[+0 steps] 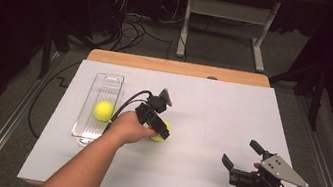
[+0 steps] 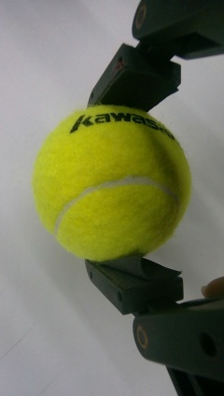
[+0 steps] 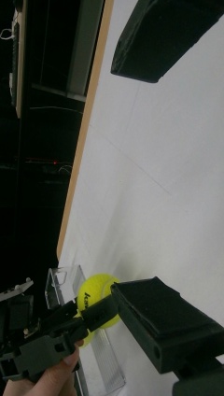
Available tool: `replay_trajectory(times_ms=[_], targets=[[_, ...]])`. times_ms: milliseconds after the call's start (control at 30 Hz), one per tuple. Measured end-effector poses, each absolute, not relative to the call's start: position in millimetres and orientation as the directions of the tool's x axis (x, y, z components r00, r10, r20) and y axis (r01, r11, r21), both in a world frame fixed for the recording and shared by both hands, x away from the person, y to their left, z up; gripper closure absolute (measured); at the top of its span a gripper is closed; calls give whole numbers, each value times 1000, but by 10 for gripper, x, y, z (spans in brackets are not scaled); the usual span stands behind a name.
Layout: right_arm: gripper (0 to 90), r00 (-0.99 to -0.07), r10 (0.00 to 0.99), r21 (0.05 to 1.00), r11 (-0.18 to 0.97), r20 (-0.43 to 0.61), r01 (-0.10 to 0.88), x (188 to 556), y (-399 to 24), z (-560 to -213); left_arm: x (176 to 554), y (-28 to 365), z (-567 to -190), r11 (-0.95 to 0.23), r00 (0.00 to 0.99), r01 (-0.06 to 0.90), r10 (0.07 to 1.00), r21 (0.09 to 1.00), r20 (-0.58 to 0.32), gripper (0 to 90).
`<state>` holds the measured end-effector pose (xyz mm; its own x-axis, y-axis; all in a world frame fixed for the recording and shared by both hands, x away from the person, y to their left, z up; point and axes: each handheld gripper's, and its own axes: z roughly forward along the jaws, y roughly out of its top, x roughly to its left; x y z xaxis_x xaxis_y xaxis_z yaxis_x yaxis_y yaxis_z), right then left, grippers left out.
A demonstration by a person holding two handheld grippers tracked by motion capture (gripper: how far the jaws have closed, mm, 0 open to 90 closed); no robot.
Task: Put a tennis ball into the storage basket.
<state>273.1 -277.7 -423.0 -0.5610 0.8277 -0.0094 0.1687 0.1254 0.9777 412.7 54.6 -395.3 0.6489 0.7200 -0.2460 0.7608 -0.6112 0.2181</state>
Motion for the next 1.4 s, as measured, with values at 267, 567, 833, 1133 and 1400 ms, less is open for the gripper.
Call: replay_trajectory(times_ms=[267, 567, 833, 1133, 1400], targets=[[4, -566, 824, 977, 132, -15, 167, 2716, -2744, -4225, 4044, 677, -3942, -606, 645, 764, 726, 219, -240, 268], [4, -565, 825, 976, 136, -16, 170, 2726, -2748, -4235, 4037, 828, -3943, -591, 623, 782, 741, 196, -252, 268], [4, -565, 825, 976, 136, -17, 169, 2731, -2758, -4234, 4009, 882, -3919, -596, 621, 783, 743, 175, -250, 268], [4, -565, 825, 976, 135, -17, 168, 2729, -2757, -4231, 3985, 1003, -3893, -589, 605, 796, 760, 141, -238, 268], [4, -564, 825, 976, 136, -16, 170, 2726, -2751, -4231, 3958, 1097, -3872, -585, 595, 803, 771, 117, -226, 268]])
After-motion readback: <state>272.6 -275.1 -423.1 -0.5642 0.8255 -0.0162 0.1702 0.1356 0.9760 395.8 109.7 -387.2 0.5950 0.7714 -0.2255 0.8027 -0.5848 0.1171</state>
